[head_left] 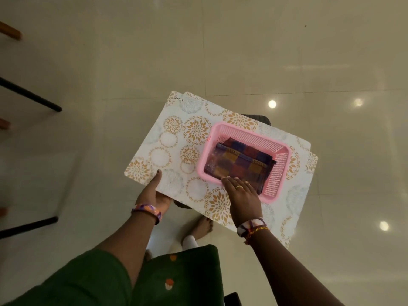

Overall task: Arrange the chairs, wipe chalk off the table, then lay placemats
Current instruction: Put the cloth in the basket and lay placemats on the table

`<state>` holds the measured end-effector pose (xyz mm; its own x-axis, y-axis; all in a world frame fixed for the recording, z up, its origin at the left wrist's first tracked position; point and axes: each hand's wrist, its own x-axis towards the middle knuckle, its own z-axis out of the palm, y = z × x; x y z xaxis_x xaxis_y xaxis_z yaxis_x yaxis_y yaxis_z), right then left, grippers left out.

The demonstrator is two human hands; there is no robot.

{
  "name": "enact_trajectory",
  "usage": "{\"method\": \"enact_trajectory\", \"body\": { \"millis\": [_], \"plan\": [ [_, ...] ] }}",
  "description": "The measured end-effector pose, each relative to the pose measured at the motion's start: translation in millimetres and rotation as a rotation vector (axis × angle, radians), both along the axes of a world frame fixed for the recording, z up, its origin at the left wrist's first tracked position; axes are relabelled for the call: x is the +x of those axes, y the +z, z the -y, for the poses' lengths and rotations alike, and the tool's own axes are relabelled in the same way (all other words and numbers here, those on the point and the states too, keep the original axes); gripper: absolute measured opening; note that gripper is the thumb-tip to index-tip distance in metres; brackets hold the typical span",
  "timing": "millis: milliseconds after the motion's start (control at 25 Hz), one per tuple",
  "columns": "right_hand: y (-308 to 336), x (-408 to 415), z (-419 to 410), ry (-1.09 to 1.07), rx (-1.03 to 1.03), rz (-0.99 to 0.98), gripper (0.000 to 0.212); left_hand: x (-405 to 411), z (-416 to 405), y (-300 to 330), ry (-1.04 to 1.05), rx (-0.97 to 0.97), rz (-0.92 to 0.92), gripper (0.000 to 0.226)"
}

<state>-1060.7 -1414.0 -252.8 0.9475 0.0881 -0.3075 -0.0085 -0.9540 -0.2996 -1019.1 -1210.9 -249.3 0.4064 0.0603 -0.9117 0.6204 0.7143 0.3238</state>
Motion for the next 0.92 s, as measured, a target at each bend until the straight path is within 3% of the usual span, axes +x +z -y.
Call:
{"method": "enact_trajectory", "body": {
  "millis": [120,200,320,480,680,800,920],
  "plan": [
    [8.8,4.4,-3.4,-0.015,0.056,-0.063,0.054,-0.7,8.2,-2.4,-0.184,0.011,-0.068,0.032],
    [13.2,3.4,-6.2,0.000,0.031,-0.041,0.056,5.4,0.5,-9.1,-0.263,0.120,-0.165,0.040],
    [22.1,8.3,-21.6,-0.031,0.022,-0.016,0.052,18.8,-27.8,-6.2,-0.370,0.360,-0.173,0.051],
    [24.1,11.0,-45.4,-0.064,-0.027,-0.058,0.050,11.4,-112.7,-0.3,-0.207,0.530,-0.195,0.066],
    [20.8,21.0,-81.6,-0.153,-0.041,-0.077,0.048,-42.8,-215.3,14.6,-0.033,0.497,-0.219,0.062],
    [20.6,21.2,-96.3,-0.181,-0.187,-0.124,0.057,-82.5,-264.1,29.2,0.074,0.453,-0.203,0.053],
    [22.8,-5.2,-124.2,-0.196,-0.279,-0.047,0.058,-124.3,-304.4,43.3,0.123,0.432,-0.185,0.046]
  ]
}}
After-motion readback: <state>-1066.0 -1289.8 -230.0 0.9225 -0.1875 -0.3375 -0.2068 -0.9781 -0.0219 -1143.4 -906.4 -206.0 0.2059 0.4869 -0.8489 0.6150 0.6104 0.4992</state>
